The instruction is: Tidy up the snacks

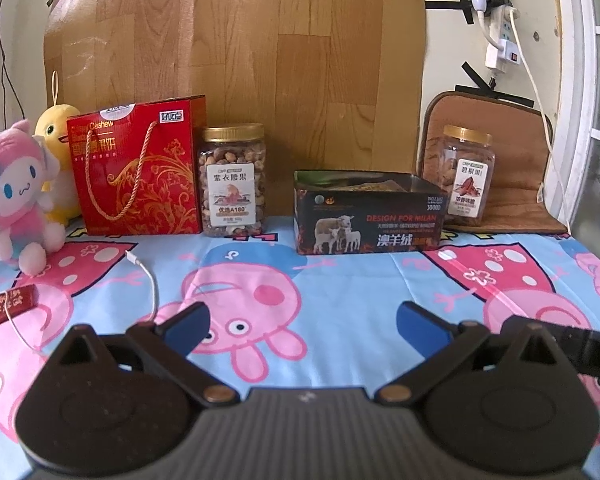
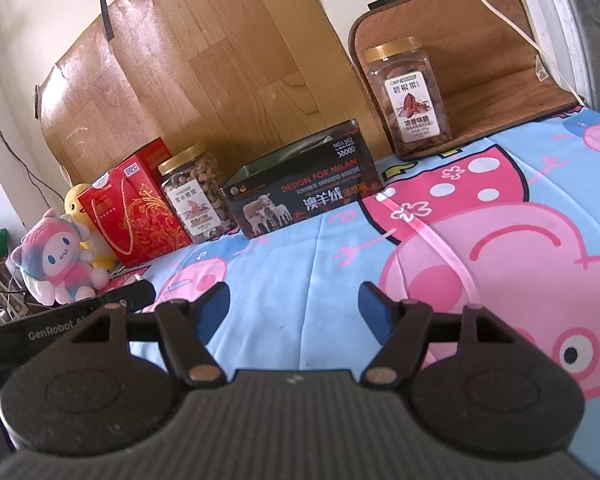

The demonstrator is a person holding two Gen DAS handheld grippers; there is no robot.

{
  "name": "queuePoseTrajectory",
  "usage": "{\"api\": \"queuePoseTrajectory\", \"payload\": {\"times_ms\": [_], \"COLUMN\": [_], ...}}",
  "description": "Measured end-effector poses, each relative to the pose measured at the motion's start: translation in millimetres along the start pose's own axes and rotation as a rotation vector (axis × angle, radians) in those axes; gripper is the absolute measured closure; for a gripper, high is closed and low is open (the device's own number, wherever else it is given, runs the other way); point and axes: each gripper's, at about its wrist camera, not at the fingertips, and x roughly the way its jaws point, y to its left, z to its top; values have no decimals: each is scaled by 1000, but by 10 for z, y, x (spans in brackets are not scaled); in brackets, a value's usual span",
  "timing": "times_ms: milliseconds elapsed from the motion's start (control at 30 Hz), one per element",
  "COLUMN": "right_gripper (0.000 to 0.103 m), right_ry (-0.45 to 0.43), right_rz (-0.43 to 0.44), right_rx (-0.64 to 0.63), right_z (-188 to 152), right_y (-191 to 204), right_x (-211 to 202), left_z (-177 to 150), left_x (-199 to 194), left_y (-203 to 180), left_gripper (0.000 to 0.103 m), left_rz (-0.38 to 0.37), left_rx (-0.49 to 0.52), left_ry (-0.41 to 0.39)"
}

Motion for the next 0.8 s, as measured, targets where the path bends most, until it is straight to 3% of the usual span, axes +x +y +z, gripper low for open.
{"api": "queuePoseTrajectory", "payload": {"times_ms": [400,667,800], "right_gripper": [30,30,30], "right_ry": [2,1,2], "right_rz": [0,-3,-2], "right_rx": [0,0,-1], "right_z": [1,-15,-17], "right_y": [5,-4,-5], "right_x": [3,-1,-4], "left_z": [-8,-2,8], "left_x": [15,6,-18], "left_y": [-37,13,-1], "left_gripper": [0,0,0], "left_rz": [10,-28,26], "left_rx": [31,0,9], "left_ry": [13,14,-10]}}
